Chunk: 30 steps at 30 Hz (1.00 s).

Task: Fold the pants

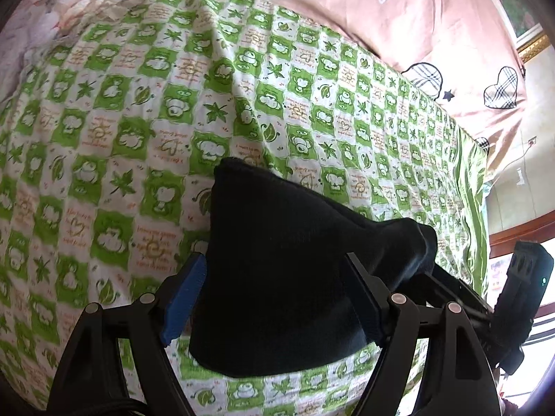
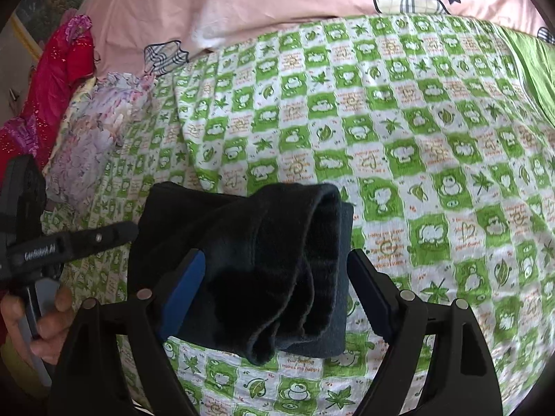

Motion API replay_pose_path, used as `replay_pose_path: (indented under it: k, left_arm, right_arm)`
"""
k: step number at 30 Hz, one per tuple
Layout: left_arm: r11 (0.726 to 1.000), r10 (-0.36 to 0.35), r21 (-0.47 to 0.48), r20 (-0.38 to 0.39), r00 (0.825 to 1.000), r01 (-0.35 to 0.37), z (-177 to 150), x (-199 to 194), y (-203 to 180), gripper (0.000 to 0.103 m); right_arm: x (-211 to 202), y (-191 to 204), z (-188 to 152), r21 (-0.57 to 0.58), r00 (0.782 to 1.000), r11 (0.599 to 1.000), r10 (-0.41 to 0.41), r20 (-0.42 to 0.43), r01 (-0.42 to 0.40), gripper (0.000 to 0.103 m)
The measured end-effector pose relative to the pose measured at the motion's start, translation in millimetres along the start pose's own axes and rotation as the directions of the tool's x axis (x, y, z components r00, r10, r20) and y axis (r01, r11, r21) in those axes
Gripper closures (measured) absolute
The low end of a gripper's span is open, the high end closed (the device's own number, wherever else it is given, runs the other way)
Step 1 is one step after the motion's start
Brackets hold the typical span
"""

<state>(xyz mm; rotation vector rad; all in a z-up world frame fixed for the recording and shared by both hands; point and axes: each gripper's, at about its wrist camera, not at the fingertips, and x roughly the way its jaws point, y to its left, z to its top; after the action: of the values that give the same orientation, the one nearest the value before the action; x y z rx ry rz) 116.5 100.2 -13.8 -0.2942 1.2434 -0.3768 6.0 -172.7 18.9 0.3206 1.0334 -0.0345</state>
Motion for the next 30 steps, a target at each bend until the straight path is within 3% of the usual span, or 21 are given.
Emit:
replay_pose_path:
  k: [5,12,20,28,30]
  left_arm:
    - [0.999,0.040,0.013,-0.031,0.999,-0.040,12,21,-1,0.023]
    - [0.993,0.114,0.005,-0.041,0.993,-0.114,23,41,8,0.022]
    - [0.988,0.155,0.014,-0.062,0.986,-0.155,39,61,12,0.023]
    - [0.994,0.104,-0.013,-0.090,0.990,-0.105,40,66,20,0.023]
    - [0.994,0.107,-0.011,-0.090,0.990,-0.109,36,58,20,0.023]
  right_arm:
    - [7,-5,-5,0.019,0.999,1.000,-0.022,-0.024,0.023,0.019]
    - [17,-28,-17,0.022,0.991,0.991,-0.130,-0.044,0.131,0.020]
    - [23,-54,-28,0.084,0.993,0.991,-0.094,-0.076,0.100,0.023]
    - [20,-73,-34,0.139,0.997,0.988,-0.059,-0.056,0.067,0.023]
    - [16,-71,-32,0.146,0.998,0.988,-0.049,-0.050,0.056,0.027]
